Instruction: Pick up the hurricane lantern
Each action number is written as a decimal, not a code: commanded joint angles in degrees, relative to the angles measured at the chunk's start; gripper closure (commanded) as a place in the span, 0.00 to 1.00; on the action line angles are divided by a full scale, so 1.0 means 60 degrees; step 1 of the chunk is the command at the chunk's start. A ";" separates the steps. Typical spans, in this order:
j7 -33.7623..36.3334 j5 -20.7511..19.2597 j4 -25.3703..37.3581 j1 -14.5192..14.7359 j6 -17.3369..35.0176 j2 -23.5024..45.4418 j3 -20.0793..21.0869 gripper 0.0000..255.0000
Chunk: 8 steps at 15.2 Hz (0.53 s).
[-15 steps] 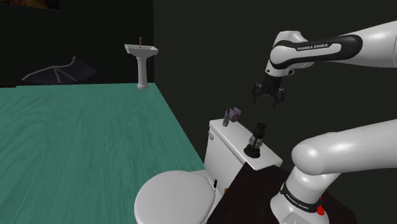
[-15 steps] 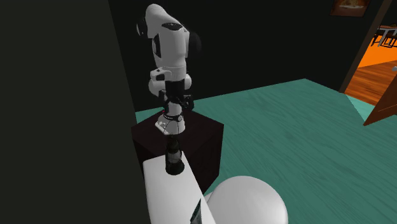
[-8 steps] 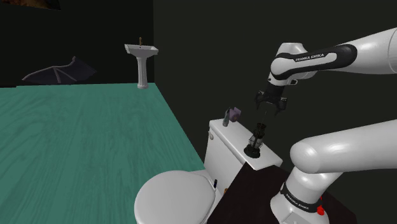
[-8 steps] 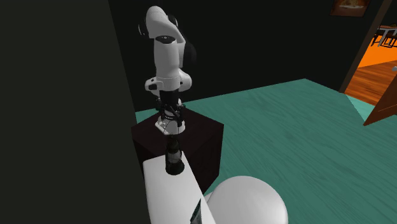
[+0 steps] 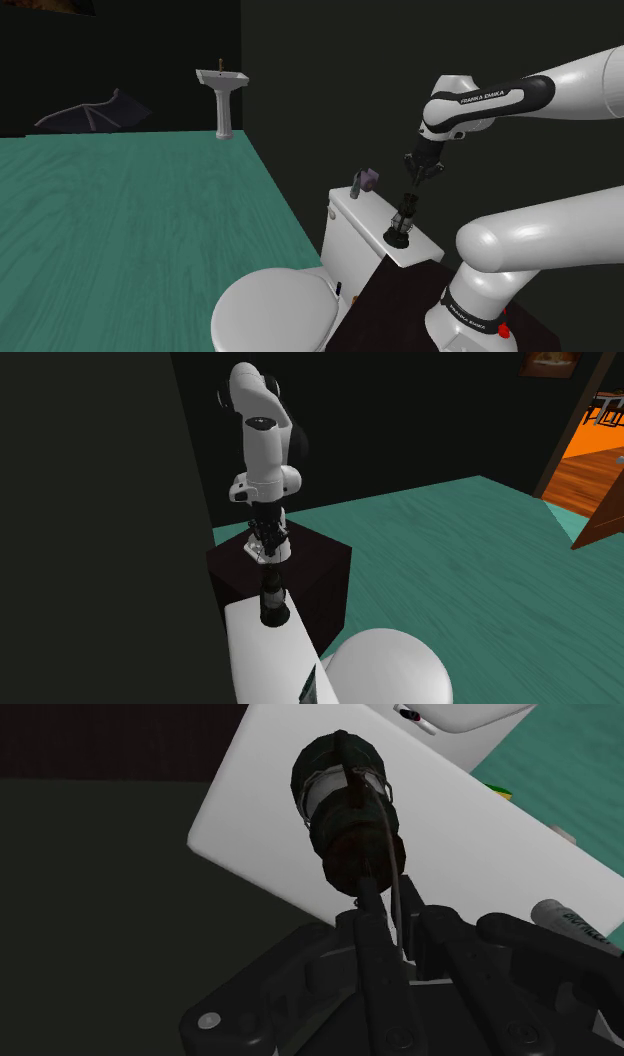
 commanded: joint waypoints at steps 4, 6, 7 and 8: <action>0.0001 0.0000 -0.0002 0.0000 0.0004 0.0001 0.0000 1.00; -0.0009 -0.0006 0.0000 -0.0005 0.0004 0.0002 -0.0010 1.00; -0.0015 0.0010 0.0103 0.0002 -0.0145 -0.0043 0.0005 1.00; -0.0021 0.0025 0.0209 0.0007 -0.0290 -0.0082 0.0019 1.00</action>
